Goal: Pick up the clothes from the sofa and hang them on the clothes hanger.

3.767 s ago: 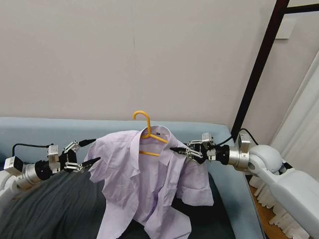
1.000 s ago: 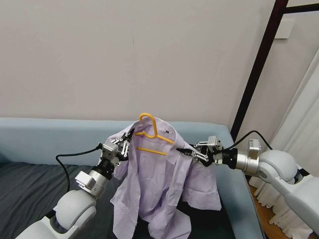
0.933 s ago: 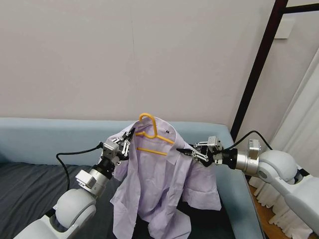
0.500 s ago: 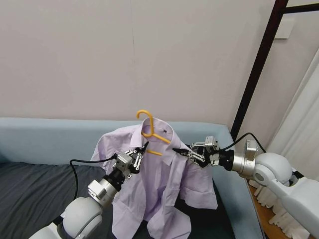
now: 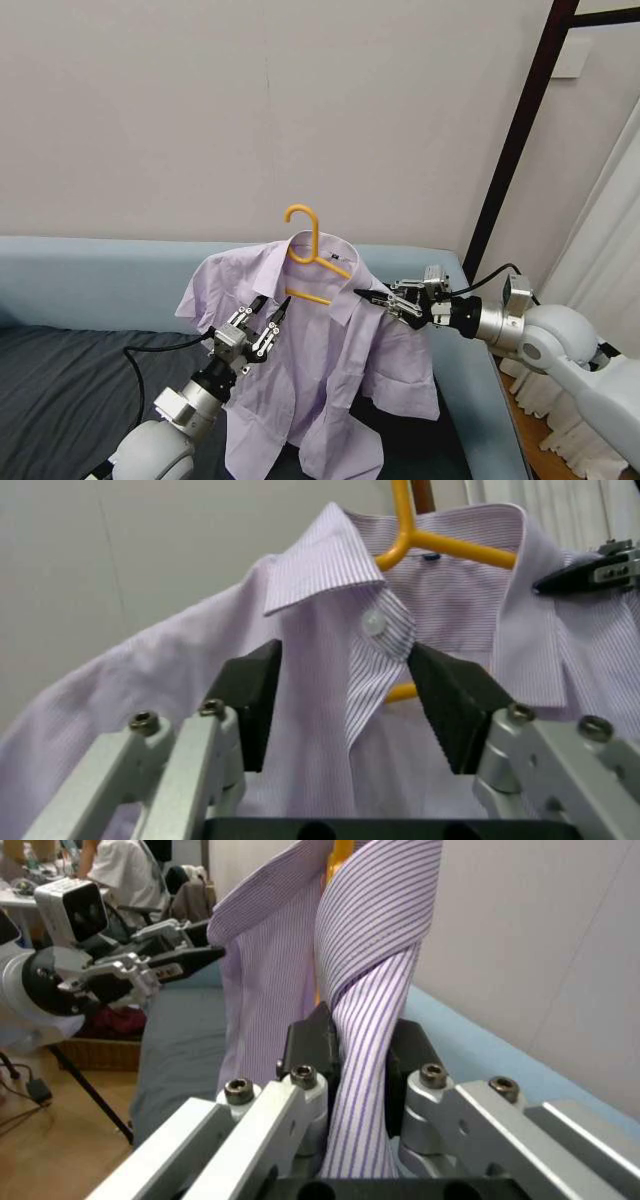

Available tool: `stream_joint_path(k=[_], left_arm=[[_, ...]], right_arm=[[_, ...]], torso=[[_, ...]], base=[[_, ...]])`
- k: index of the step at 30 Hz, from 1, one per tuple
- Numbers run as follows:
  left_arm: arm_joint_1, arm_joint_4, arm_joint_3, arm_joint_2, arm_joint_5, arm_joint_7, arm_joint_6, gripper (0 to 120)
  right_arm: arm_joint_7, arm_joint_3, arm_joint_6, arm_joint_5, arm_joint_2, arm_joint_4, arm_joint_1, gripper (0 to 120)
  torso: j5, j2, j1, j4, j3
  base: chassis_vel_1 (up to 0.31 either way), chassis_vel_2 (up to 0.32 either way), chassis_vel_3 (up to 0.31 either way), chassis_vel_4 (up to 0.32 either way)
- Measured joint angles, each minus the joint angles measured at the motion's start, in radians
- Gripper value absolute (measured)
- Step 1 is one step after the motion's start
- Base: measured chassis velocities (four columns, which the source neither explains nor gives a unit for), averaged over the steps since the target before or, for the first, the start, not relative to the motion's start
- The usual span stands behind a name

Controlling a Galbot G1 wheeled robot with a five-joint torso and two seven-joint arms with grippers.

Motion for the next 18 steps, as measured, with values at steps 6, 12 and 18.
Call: stream_joint_path(k=[6, 12, 18], left_arm=[[-0.025, 0.120, -0.047, 0.041, -0.087, 0.020, -0.086, 79], [-0.116, 0.256, -0.117, 0.063, -0.354, 0.289, -0.110, 98], [-0.218, 0.401, -0.123, 0.126, -0.508, 0.565, -0.107, 100]], right_arm=[[-0.015, 0.010, 0.006, -0.012, -0.004, -0.016, 0.014, 8], [-0.037, 0.011, 0.016, -0.045, -0.004, -0.011, 0.020, 8], [-0.052, 0.009, 0.027, -0.076, -0.002, -0.009, 0.018, 8]], torso=[[-0.0003, 0.000, 0.000, 0.0001, 0.000], [-0.0003, 0.000, 0.000, 0.0001, 0.000], [-0.0002, 0.000, 0.000, 0.0000, 0.000]], base=[[0.000, 0.000, 0.000, 0.000], [0.000, 0.000, 0.000, 0.000], [0.000, 0.000, 0.000, 0.000]])
